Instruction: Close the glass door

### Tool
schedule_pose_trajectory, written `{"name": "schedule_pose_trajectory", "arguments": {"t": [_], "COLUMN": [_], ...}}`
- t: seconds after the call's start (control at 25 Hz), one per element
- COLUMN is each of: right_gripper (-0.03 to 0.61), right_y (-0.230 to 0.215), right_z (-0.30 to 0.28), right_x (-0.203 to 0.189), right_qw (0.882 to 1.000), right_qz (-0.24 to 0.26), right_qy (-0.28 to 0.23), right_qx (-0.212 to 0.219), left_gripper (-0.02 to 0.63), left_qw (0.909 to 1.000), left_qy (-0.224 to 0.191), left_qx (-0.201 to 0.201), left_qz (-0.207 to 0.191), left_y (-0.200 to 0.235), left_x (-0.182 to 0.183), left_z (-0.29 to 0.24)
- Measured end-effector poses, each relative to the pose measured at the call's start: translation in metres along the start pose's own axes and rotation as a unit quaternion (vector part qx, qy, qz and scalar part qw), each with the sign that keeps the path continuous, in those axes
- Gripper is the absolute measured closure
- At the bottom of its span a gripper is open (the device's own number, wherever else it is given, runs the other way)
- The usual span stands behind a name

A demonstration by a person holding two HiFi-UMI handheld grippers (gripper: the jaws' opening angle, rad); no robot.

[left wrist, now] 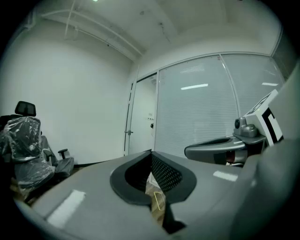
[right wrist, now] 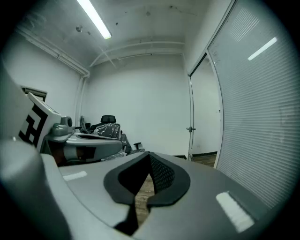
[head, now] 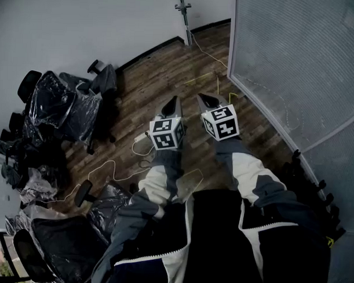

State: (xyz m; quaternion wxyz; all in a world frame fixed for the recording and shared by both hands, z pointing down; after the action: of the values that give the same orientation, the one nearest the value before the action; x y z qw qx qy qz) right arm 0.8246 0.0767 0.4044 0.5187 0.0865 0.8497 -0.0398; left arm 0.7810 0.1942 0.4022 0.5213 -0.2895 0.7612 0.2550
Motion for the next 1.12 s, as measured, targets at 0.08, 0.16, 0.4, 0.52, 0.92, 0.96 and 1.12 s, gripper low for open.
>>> {"name": "schedule_pose_trajectory", "arguments": {"t": [0.08,0.16,0.4,0.52,0.92,0.96,1.12], "right_gripper": [0.577,0.577,0.577,0.577,0.574,0.574,0.572], "right_y": [0.008,0.017,0.031,0.037,0.051,0.053,0.059], "right_z": [-0.011,-0.019,-0.027,-0.031,-0.040,-0.040,-0.042], "right_x": [0.011,0.018,0.023,0.025,0.029,0.029,0.027], "right_qw": [1.000,1.000,1.000,1.000,1.000,1.000,1.000], "right_qz": [0.007,0.011,0.011,0.012,0.002,0.000,0.001], "right_qy": [-0.004,-0.008,-0.008,-0.006,-0.014,-0.018,-0.021], "right_qx": [-0.001,-0.001,-0.010,-0.011,-0.005,-0.003,-0.002], "left_gripper": [0.611,0.611,0.611,0.611,0.611,0.611,0.611], "left_qw": [1.0000,1.0000,0.9999,0.9999,0.9998,0.9999,0.9998], "left_qy": [-0.005,-0.007,-0.015,-0.014,-0.015,-0.014,-0.018], "left_qx": [0.001,0.002,-0.004,-0.003,-0.006,-0.005,-0.004], "left_qz": [0.001,0.000,0.003,0.004,0.008,0.005,0.004], "left_y": [0.015,0.028,0.045,0.053,0.070,0.072,0.076], "left_x": [0.006,0.009,0.009,0.006,0.002,0.000,-0.004], "left_z": [0.000,0.001,0.008,0.010,0.015,0.015,0.016]}}
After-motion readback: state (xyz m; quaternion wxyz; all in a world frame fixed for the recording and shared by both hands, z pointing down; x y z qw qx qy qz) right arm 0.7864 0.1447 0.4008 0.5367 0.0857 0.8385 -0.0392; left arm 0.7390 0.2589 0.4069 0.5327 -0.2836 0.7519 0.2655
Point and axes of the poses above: the fingertips, and each gripper's own axes: z backward along the fingers, y to its left, x out of its top, the point moved 5 cm from there along z, backward along the fingers, and after that the axes turned 12 degrees about y, right-handed, at the moved point
